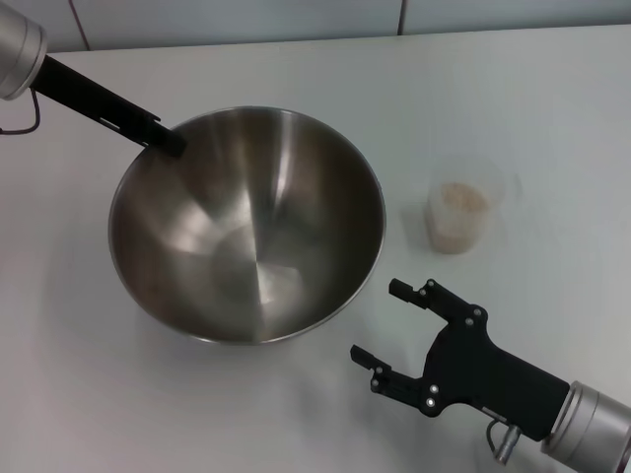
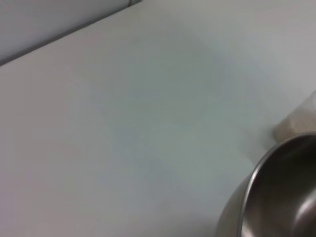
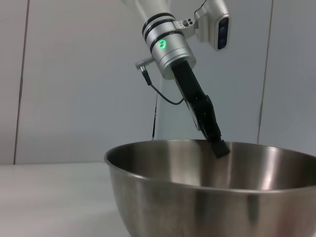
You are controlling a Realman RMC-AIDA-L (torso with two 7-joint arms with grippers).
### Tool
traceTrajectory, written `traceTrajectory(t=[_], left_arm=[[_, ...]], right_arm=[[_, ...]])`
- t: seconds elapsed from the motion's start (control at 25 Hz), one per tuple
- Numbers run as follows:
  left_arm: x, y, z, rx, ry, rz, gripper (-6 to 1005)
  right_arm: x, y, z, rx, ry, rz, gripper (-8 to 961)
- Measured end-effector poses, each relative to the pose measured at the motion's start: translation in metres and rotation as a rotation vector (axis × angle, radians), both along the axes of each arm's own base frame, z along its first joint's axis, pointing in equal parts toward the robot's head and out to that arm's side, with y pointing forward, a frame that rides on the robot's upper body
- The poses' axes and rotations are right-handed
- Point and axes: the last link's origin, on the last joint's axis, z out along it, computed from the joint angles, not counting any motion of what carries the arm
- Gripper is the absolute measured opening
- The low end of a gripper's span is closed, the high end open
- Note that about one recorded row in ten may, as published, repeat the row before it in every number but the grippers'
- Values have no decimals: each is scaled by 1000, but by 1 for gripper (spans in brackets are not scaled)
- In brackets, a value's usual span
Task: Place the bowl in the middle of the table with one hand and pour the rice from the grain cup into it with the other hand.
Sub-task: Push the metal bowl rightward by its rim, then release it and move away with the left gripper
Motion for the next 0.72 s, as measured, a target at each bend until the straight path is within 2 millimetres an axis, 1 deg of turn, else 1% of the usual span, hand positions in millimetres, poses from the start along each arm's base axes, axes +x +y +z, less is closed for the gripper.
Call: traceTrajectory(t=[0.64,0.72], left_arm=[[-12,0,-15,33,31,-15,47],[-13,-2,-19,20,42,-29,47]], right_arm=[[-6,4,-2,-10,6,23,798],[-6,4,-2,-10,6,24,798]])
